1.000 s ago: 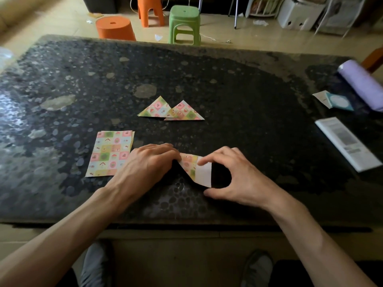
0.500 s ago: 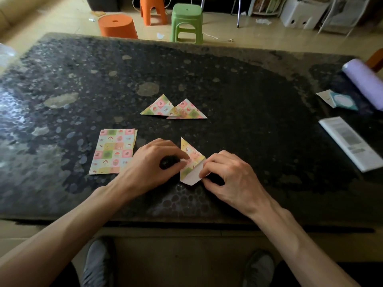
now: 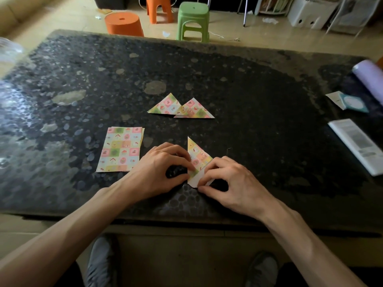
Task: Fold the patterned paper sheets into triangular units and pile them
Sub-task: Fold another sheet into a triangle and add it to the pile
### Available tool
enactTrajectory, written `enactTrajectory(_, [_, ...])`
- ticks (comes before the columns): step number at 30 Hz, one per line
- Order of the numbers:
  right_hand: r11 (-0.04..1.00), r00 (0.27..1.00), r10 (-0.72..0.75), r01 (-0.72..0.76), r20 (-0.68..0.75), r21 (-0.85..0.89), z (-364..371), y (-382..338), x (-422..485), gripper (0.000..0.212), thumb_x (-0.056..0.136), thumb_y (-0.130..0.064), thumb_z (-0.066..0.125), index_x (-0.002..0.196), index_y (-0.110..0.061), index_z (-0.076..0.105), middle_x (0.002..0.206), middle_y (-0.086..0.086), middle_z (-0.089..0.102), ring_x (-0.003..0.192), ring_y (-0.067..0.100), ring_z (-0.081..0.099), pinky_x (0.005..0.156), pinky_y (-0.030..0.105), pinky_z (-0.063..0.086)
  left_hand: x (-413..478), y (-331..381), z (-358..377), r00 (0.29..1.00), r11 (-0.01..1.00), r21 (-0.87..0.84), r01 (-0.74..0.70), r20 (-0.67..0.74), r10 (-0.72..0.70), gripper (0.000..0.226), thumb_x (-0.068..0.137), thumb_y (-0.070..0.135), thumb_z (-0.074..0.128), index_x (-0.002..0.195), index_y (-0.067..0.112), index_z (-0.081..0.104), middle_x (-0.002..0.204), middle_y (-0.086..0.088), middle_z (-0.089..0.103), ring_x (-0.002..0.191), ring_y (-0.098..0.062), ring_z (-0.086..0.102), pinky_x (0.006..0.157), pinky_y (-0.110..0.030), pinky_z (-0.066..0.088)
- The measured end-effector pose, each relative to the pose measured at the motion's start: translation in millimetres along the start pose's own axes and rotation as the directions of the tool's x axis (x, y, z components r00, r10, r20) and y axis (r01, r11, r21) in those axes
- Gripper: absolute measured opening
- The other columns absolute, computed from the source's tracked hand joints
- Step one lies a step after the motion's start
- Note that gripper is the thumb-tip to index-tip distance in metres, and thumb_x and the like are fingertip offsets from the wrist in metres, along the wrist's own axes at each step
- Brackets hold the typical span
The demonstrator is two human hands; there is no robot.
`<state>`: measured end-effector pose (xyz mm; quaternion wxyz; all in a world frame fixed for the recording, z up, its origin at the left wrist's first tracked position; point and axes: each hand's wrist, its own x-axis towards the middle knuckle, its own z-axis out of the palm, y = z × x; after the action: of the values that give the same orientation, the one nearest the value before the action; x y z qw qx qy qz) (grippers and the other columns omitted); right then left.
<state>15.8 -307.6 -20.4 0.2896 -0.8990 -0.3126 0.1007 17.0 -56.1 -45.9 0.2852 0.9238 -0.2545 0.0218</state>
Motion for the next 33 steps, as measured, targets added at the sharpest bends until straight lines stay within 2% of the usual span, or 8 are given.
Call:
enactTrajectory(4, [0.996,0.998,0.065,-0.066,0.016,0.064,2,1,3,0.009,0.095,-0.043,0.070,0.100,-0.040,0.076,0.107,-0.022,0.059,0.110,0.001,0.051,0.094,0.032,0.049,0,0,1,0.999,0.999,-0.015,0.041,0.008,-0.041,0.031,0.086,0.055,0.060,0.110,0.043,0.075,0.119,0.026,0.059,0.120,-0.002,0.051,0.098,-0.045,0.049])
enactTrajectory(7, [0.990,0.991,0.123,-0.118,-0.062,0.073,8,2,4,0.013,0.095,-0.046,0.068,0.102,-0.037,0.075,0.101,-0.018,0.061,0.103,0.002,0.055,0.089,0.034,0.052,2,2,1,0.998,0.997,-0.035,0.063,0.016,-0.063,0.029,0.083,0.056,0.061,0.107,0.046,0.074,0.118,0.028,0.058,0.121,-0.002,0.051,0.100,-0.046,0.047])
enactTrajectory(14, [0.985,0.966,0.171,-0.163,-0.196,0.056,17,-2,6,0.008,0.093,-0.041,0.072,0.094,-0.033,0.073,0.087,-0.015,0.059,0.090,0.003,0.057,0.081,0.031,0.052,2,5,2,0.995,0.993,-0.058,0.100,0.022,-0.099,0.022,0.082,0.061,0.060,0.094,0.048,0.074,0.117,0.026,0.057,0.121,0.000,0.047,0.102,-0.045,0.044])
enactTrajectory(19, [0.984,0.960,0.177,-0.170,-0.216,0.051,19,-5,8,0.005,0.092,-0.039,0.074,0.092,-0.034,0.072,0.085,-0.014,0.059,0.088,0.004,0.058,0.080,0.033,0.053,2,7,1,0.994,0.992,-0.058,0.110,0.033,-0.108,0.015,0.081,0.056,0.069,0.093,0.049,0.074,0.116,0.026,0.057,0.121,0.000,0.046,0.103,-0.043,0.042])
enactTrajectory(24, [0.978,0.944,0.205,-0.206,-0.258,0.023,24,-8,7,0.009,0.090,-0.040,0.076,0.089,-0.034,0.070,0.083,-0.015,0.057,0.085,0.003,0.056,0.077,0.028,0.051,2,7,0,0.994,0.992,-0.063,0.111,0.031,-0.109,0.025,0.079,0.065,0.061,0.094,0.049,0.073,0.116,0.026,0.056,0.121,-0.001,0.047,0.101,-0.044,0.043])
enactTrajectory(30, [0.960,0.920,0.278,-0.278,-0.277,0.043,22,-5,6,0.017,0.086,-0.046,0.078,0.088,-0.034,0.067,0.080,-0.015,0.057,0.082,0.004,0.053,0.072,0.028,0.049,2,8,1,0.992,0.991,-0.054,0.121,0.029,-0.120,0.016,0.081,0.056,0.069,0.093,0.047,0.074,0.116,0.025,0.057,0.120,-0.002,0.047,0.101,-0.044,0.043])
enactTrajectory(33, [0.958,0.916,0.283,-0.284,-0.284,0.037,23,-6,6,0.017,0.086,-0.047,0.079,0.087,-0.034,0.067,0.079,-0.015,0.056,0.080,0.003,0.052,0.071,0.027,0.048,3,10,2,0.992,0.990,-0.053,0.127,0.011,-0.127,0.024,0.081,0.064,0.064,0.092,0.046,0.074,0.115,0.026,0.057,0.120,-0.001,0.047,0.100,-0.041,0.042])
